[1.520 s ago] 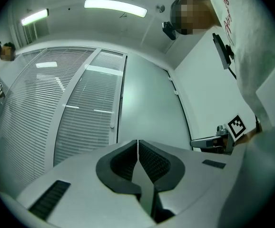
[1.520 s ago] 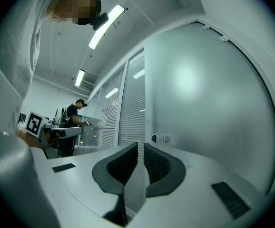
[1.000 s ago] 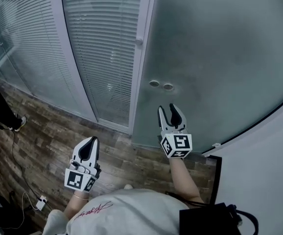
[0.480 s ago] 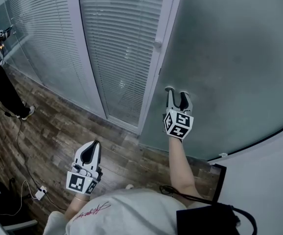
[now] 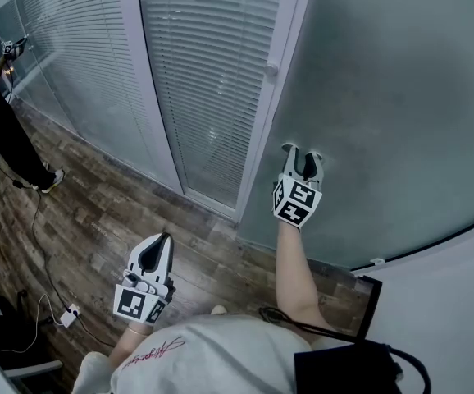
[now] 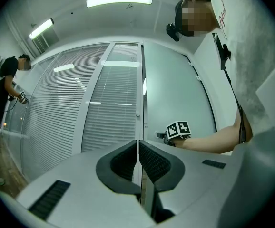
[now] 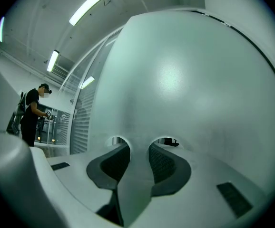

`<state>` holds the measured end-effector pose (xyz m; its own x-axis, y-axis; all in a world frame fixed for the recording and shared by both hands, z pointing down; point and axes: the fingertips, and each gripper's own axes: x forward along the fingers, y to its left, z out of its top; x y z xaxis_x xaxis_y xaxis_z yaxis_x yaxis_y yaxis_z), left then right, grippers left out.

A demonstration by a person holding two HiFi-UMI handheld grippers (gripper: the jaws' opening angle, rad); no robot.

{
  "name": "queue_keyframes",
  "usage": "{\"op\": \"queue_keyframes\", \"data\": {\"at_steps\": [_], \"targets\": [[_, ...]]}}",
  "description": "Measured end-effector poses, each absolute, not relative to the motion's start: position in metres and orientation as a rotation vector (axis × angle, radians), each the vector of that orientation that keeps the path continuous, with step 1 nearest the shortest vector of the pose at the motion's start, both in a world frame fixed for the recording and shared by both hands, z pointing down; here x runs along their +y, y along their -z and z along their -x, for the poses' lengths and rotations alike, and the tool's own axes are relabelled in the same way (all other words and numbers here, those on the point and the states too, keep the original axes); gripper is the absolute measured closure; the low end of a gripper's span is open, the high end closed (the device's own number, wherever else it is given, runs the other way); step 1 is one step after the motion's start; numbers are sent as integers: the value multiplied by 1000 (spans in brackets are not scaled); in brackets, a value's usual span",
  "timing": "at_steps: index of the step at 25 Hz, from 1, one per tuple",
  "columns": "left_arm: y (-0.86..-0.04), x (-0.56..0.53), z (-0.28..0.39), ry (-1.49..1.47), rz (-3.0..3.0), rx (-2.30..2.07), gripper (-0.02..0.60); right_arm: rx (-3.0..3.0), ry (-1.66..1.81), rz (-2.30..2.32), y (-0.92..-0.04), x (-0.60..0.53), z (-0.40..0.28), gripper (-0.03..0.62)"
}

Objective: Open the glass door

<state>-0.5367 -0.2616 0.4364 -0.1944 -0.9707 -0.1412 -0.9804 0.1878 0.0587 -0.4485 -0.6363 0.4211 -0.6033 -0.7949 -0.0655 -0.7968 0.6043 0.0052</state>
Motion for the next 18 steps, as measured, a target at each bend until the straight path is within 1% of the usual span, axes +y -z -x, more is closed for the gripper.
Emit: {"op": "queue_keyframes", "data": {"at_steps": [18], "targets": [[-430, -254, 518, -238, 1976, 2327, 557, 2772, -51, 1347, -419, -614, 439, 464]]}}
